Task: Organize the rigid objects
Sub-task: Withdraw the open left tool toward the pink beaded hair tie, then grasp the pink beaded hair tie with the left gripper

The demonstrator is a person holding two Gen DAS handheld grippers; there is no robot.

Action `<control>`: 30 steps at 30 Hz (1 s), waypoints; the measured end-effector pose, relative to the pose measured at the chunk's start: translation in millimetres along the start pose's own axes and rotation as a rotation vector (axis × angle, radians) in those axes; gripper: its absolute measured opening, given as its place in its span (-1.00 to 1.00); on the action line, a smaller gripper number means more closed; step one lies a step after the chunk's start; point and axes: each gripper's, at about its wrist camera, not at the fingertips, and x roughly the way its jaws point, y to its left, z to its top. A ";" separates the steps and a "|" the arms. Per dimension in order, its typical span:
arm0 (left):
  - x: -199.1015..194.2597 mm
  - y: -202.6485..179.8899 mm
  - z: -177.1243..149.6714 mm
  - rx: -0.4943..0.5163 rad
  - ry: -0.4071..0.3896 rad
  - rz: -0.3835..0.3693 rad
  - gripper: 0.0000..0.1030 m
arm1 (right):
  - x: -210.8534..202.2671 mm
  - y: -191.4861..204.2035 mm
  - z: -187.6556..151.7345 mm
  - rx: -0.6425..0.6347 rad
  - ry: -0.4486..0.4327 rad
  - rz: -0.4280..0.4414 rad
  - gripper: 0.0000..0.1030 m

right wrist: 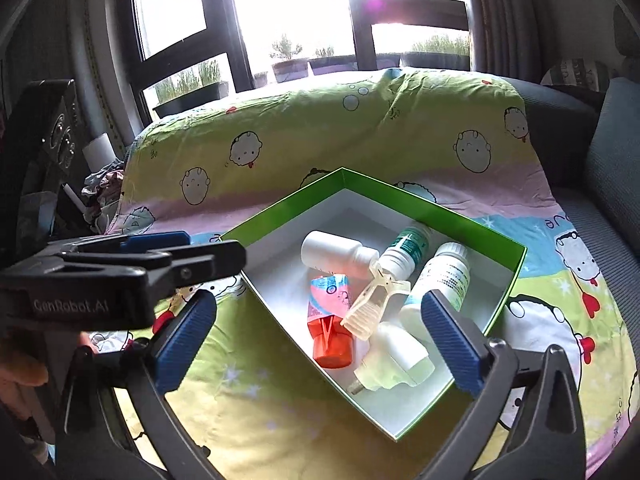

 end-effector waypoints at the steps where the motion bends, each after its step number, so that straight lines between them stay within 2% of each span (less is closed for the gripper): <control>1: -4.8 4.5 -2.4 -0.008 -0.010 0.010 0.63 | -2.1 0.1 -1.7 0.000 0.003 -0.005 0.99; 9: -38.1 24.5 -24.8 -0.011 -0.070 0.140 0.63 | -25.0 5.1 -13.6 -0.017 -0.003 -0.019 0.99; 16: -55.8 34.8 -43.1 0.007 -0.077 0.239 0.63 | -35.9 19.2 -18.4 -0.039 0.009 -0.011 0.99; 22: -67.6 48.0 -62.3 0.022 -0.070 0.295 0.63 | -31.5 40.3 -26.6 -0.076 0.043 0.008 0.99; 25: -70.0 67.0 -74.7 -0.011 -0.055 0.312 0.63 | -24.3 52.8 -31.4 -0.093 0.068 0.029 0.99; 30: -65.7 121.2 -101.5 -0.140 0.016 0.319 0.63 | -3.5 74.2 -44.3 -0.132 0.130 0.068 0.99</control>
